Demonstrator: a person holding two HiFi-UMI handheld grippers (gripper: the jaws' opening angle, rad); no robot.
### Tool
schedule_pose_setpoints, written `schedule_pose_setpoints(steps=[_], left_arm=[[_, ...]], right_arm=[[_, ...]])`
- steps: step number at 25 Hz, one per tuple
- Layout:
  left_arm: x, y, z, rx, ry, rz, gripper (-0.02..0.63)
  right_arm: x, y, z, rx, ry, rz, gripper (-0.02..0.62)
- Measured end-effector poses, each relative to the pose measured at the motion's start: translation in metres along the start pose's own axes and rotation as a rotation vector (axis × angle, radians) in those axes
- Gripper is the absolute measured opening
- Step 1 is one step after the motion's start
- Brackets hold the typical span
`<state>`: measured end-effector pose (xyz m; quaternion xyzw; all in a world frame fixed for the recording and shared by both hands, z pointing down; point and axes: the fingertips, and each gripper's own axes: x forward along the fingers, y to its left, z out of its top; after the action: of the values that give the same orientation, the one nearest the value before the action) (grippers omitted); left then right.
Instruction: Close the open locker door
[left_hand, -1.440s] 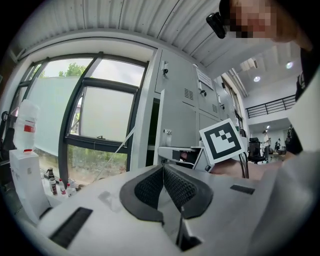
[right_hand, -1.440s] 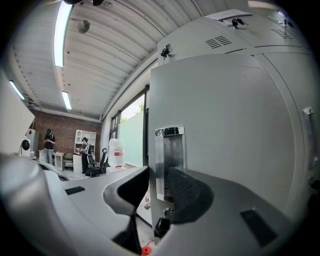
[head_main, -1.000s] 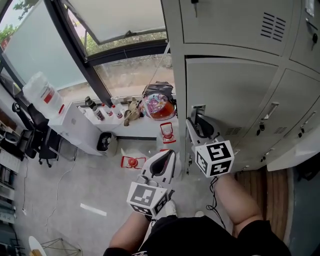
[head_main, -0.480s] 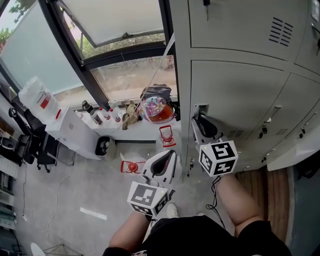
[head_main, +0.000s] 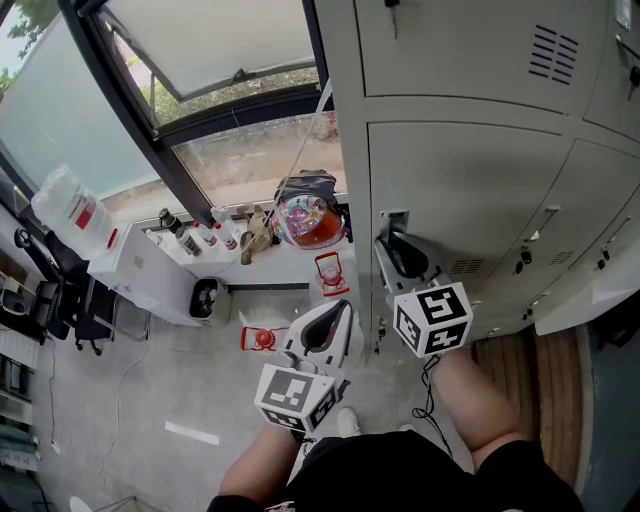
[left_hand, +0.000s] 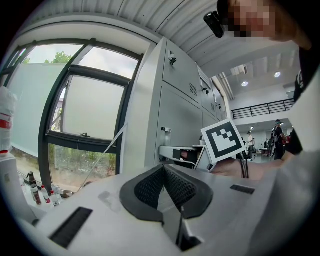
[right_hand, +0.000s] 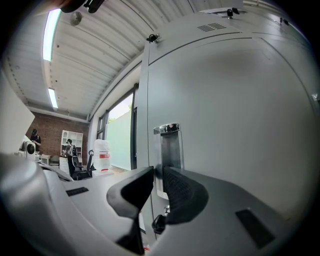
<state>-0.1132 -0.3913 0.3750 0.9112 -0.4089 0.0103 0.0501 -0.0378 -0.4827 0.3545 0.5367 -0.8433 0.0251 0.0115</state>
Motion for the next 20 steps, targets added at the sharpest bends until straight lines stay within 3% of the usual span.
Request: schedule_pose_setpoints(steps=[12,20], left_arm=[[0.01,-0.02,0.005,0.0,-0.01,-0.009,0.017],[0.013,-0.054,0.003,-0.016,-0.012,0.014,0.017]], right_arm=[[-0.019,-0.013,0.0,-0.002,0.002,0.02,0.124],[-0.053,-0.055,-0.002,0.055,0.011,-0.012,0.15]])
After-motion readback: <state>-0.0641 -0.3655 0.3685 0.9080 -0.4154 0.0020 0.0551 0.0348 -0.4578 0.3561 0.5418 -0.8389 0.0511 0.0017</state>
